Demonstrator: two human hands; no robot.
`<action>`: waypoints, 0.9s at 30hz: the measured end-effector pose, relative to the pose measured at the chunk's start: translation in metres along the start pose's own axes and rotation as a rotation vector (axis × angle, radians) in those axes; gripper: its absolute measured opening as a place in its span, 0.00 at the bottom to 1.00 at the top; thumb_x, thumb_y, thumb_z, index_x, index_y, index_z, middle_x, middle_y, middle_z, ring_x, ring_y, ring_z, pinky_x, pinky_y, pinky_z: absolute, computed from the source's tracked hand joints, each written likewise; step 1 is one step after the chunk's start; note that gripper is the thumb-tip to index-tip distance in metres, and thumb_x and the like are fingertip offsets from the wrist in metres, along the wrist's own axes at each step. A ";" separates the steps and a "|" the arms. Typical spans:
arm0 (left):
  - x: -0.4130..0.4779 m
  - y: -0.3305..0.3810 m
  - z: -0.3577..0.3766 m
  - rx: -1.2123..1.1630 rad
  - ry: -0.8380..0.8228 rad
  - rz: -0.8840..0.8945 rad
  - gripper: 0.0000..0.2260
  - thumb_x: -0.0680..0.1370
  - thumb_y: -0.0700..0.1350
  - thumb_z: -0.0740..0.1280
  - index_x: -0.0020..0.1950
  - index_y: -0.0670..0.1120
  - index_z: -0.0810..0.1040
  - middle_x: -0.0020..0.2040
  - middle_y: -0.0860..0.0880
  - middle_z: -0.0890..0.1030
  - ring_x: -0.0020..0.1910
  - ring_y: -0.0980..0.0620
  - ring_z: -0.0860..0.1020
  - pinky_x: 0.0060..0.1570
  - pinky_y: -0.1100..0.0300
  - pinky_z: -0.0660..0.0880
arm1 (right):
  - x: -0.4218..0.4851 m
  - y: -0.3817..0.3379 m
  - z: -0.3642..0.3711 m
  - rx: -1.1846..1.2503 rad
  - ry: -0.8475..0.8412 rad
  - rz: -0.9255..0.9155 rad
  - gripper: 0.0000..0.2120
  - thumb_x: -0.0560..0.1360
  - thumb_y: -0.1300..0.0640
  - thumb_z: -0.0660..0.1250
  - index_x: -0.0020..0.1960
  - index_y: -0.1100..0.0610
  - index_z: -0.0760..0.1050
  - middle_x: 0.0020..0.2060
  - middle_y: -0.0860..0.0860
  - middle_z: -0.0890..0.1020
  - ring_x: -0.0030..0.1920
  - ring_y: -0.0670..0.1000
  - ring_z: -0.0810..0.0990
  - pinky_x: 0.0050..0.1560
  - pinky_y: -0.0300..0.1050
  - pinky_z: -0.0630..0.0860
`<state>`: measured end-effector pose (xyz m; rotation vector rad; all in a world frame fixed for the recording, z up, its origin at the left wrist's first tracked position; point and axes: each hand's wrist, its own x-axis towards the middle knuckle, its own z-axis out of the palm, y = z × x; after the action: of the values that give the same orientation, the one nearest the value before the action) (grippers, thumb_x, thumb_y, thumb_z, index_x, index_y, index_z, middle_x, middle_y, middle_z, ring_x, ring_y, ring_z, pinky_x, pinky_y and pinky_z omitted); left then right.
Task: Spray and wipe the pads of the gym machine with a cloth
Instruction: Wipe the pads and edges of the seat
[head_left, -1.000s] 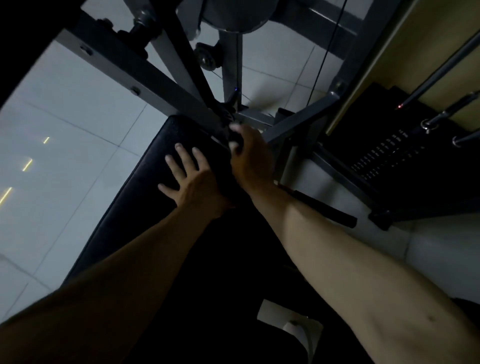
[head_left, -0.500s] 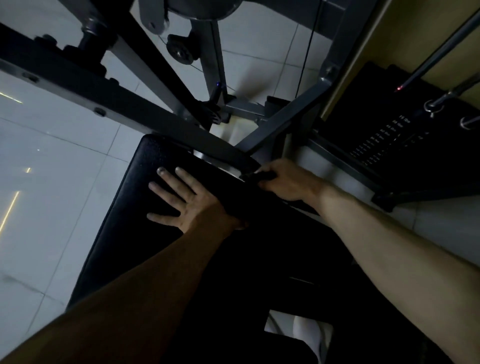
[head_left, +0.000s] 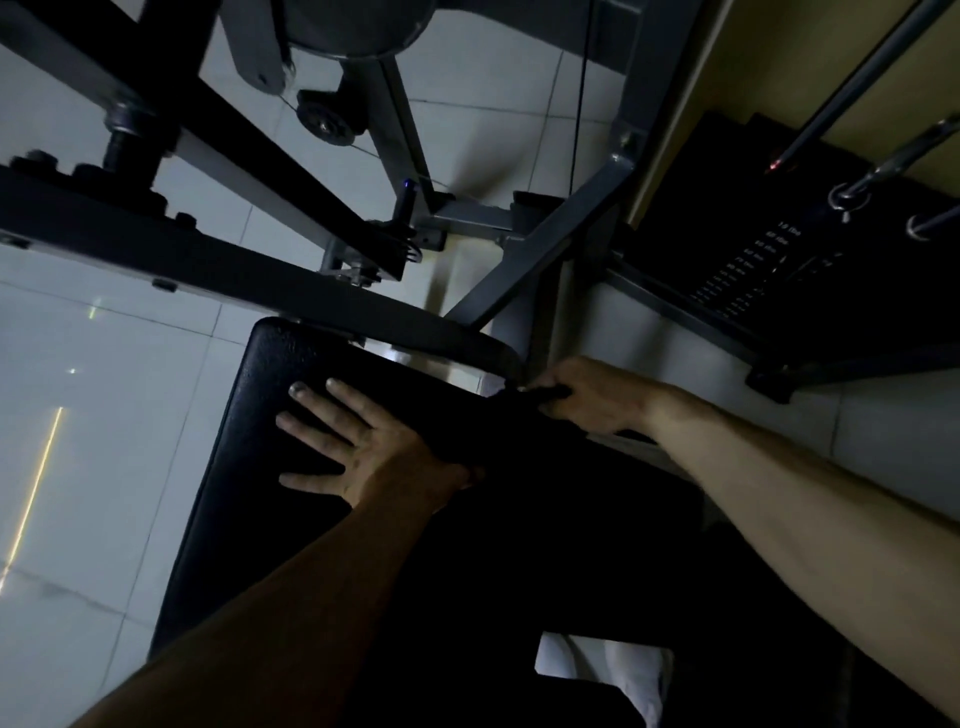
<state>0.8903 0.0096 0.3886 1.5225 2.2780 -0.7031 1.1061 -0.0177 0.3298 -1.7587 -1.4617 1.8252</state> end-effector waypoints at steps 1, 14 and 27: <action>0.001 0.000 -0.001 0.003 -0.017 0.004 0.85 0.44 0.72 0.80 0.74 0.42 0.21 0.73 0.37 0.18 0.74 0.33 0.23 0.69 0.20 0.45 | 0.000 0.001 0.000 -0.002 0.013 0.015 0.08 0.82 0.59 0.66 0.53 0.53 0.85 0.43 0.50 0.86 0.42 0.39 0.81 0.45 0.35 0.73; -0.004 0.002 0.008 0.003 0.064 -0.007 0.87 0.36 0.76 0.76 0.78 0.45 0.27 0.77 0.38 0.24 0.79 0.34 0.30 0.69 0.21 0.44 | -0.027 0.033 -0.009 -0.125 -0.047 0.022 0.06 0.81 0.61 0.67 0.50 0.56 0.83 0.44 0.54 0.85 0.45 0.51 0.83 0.48 0.49 0.76; -0.118 0.046 0.103 0.084 -0.042 0.449 0.76 0.54 0.75 0.77 0.80 0.45 0.28 0.77 0.40 0.23 0.77 0.35 0.26 0.70 0.21 0.43 | -0.047 0.028 0.010 -0.077 0.109 0.061 0.11 0.83 0.55 0.64 0.63 0.53 0.81 0.58 0.53 0.83 0.57 0.53 0.81 0.55 0.47 0.76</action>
<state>0.9770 -0.1239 0.3530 1.9451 1.7967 -0.6949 1.1228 -0.0700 0.3363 -1.9267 -1.4709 1.6923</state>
